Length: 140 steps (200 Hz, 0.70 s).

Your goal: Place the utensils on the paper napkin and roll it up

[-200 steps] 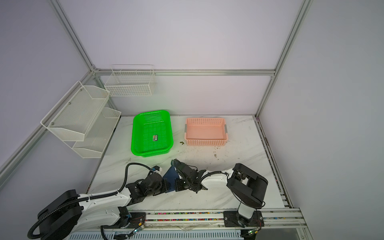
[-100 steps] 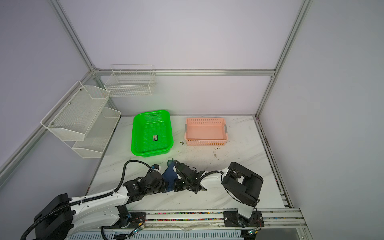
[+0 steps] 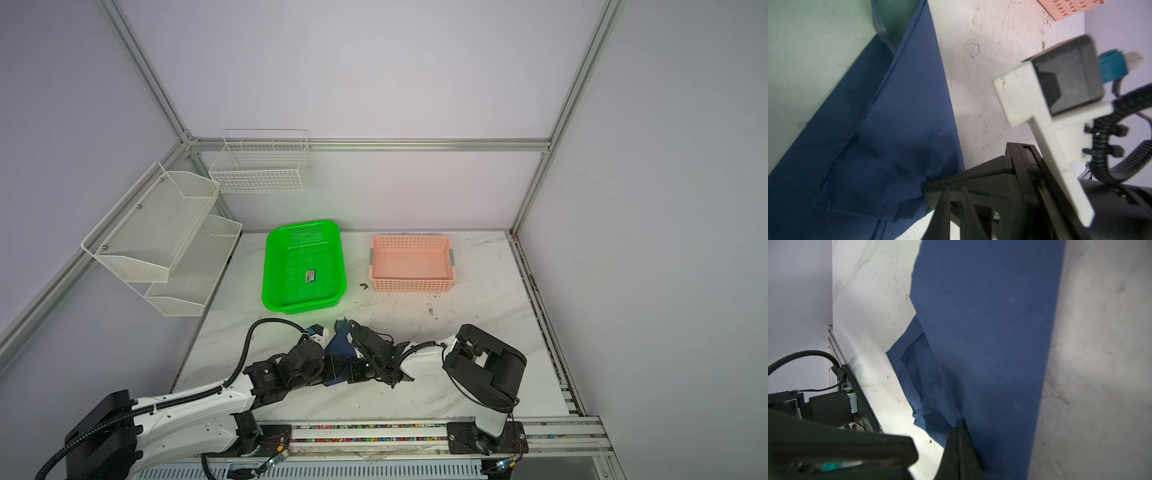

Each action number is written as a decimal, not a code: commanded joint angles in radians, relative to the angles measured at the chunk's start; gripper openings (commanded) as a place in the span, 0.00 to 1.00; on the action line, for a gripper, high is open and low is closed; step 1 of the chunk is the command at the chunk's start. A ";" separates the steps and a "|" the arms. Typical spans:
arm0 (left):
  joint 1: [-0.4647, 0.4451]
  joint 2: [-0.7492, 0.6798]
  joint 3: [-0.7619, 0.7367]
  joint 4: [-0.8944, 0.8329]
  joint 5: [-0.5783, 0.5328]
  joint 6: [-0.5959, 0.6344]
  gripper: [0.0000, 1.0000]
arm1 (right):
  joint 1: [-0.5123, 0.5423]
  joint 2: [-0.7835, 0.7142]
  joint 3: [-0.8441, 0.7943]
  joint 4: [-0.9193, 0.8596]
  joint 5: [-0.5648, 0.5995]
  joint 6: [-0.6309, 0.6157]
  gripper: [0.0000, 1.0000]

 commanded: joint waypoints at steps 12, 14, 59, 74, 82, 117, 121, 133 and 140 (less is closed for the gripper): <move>-0.003 0.023 -0.092 0.050 0.016 -0.067 0.10 | 0.005 0.010 -0.015 -0.094 0.020 0.024 0.00; -0.003 0.026 -0.094 0.049 0.017 -0.068 0.10 | 0.005 0.009 -0.015 -0.094 0.020 0.025 0.00; -0.002 0.092 -0.112 0.019 -0.006 -0.099 0.09 | 0.005 -0.019 -0.009 -0.113 0.021 0.025 0.00; -0.002 0.104 -0.099 -0.031 -0.020 -0.105 0.08 | 0.005 -0.036 -0.006 -0.126 0.021 0.024 0.00; -0.002 0.106 -0.093 -0.050 -0.024 -0.103 0.08 | 0.004 -0.050 -0.002 -0.138 0.021 0.024 0.03; -0.002 0.100 -0.105 -0.044 -0.023 -0.097 0.08 | -0.020 -0.133 0.054 -0.186 0.036 -0.012 0.12; -0.003 0.100 -0.106 -0.042 -0.024 -0.097 0.08 | -0.031 -0.137 0.062 -0.189 0.032 -0.020 0.12; -0.003 0.103 -0.106 -0.041 -0.026 -0.093 0.08 | -0.069 -0.139 0.082 -0.180 0.006 -0.051 0.13; -0.001 0.106 -0.105 -0.038 -0.025 -0.090 0.07 | -0.092 -0.130 0.094 -0.173 -0.015 -0.073 0.13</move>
